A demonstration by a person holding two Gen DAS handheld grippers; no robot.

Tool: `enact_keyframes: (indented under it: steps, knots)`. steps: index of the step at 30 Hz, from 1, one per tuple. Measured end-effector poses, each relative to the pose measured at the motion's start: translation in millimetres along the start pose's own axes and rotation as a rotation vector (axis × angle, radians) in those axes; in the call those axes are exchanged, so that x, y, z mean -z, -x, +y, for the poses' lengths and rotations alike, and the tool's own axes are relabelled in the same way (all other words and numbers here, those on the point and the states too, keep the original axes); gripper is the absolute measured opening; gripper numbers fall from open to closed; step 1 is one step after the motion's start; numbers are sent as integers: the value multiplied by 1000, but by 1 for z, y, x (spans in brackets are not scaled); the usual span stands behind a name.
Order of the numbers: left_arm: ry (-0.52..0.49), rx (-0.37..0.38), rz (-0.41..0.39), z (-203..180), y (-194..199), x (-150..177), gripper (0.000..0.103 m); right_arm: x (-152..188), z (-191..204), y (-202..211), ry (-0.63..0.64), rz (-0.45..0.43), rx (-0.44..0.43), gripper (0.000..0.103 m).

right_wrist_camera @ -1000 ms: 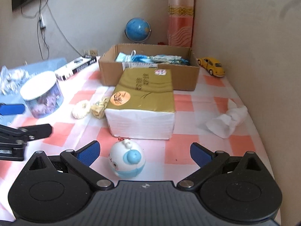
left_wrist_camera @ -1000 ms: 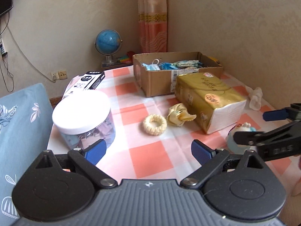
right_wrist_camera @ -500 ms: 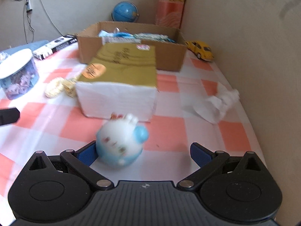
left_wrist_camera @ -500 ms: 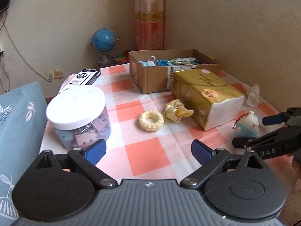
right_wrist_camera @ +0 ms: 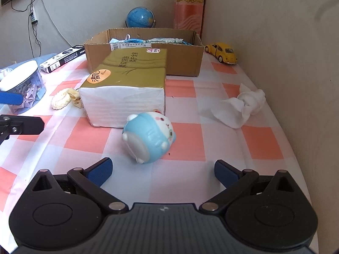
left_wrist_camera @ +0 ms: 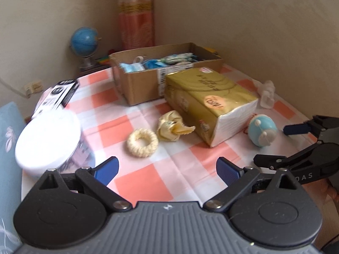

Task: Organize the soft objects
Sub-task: 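Grasp the yellow knotted cloth with the left tool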

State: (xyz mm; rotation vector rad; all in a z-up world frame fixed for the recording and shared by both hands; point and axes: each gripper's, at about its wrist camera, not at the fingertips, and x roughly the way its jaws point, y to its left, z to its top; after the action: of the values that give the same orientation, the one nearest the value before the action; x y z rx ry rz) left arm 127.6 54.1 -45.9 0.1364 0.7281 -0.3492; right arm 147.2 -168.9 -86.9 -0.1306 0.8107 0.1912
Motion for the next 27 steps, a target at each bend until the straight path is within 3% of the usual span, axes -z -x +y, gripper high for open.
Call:
enact_keyframes:
  steps: [5, 11, 26, 27]
  knots:
    - [-133, -3, 28, -6, -10, -21, 89, 4, 1, 2, 0, -24, 2, 103]
    - [-238, 8, 57, -10, -34, -40, 68, 6, -1, 4, 13, -30, -12, 103]
    - [-270, 68, 122, -3, -78, -52, 43, 7, -1, 6, 26, -32, -24, 103]
    - [-268, 72, 122, -3, -79, -52, 36, 7, -1, 6, 27, -31, -26, 103]
